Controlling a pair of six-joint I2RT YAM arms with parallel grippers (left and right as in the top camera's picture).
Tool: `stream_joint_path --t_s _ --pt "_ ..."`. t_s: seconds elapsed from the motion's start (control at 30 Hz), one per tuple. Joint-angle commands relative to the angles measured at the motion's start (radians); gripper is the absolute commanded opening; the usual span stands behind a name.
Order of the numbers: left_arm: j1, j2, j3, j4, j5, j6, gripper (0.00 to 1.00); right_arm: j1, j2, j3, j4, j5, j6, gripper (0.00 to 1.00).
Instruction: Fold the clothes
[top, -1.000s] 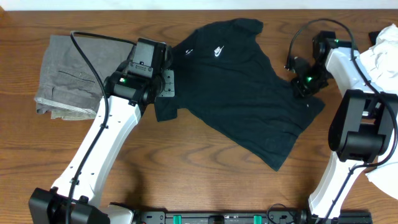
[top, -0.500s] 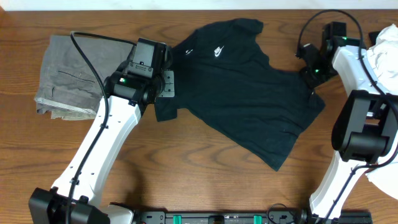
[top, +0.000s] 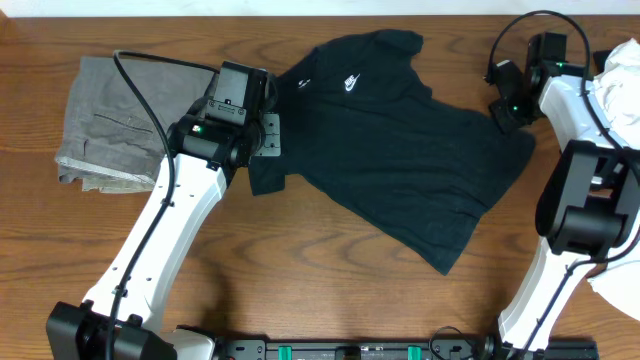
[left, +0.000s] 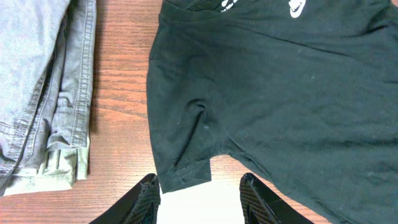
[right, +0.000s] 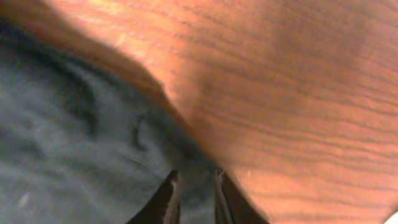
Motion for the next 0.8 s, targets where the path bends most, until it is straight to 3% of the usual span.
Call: stream_joint_path --t_s 0.0,0.2,0.47,0.77 --pt "0.005 0.002 -0.002 -0.006 -0.005 0.001 0.44 -0.024 0.008 0.014 0.019 -0.001 0.068 0.13" --pt "0.005 0.005 -0.003 -0.007 -0.005 0.001 0.44 -0.052 -0.051 0.033 -0.022 -0.012 0.235 0.19" --pt "0.005 0.006 -0.003 -0.006 -0.005 0.001 0.44 -0.082 -0.029 -0.010 -0.102 -0.049 0.253 0.13" --pt "0.005 0.023 -0.005 -0.006 -0.005 0.001 0.44 -0.134 0.026 -0.092 0.066 0.000 0.254 0.11"
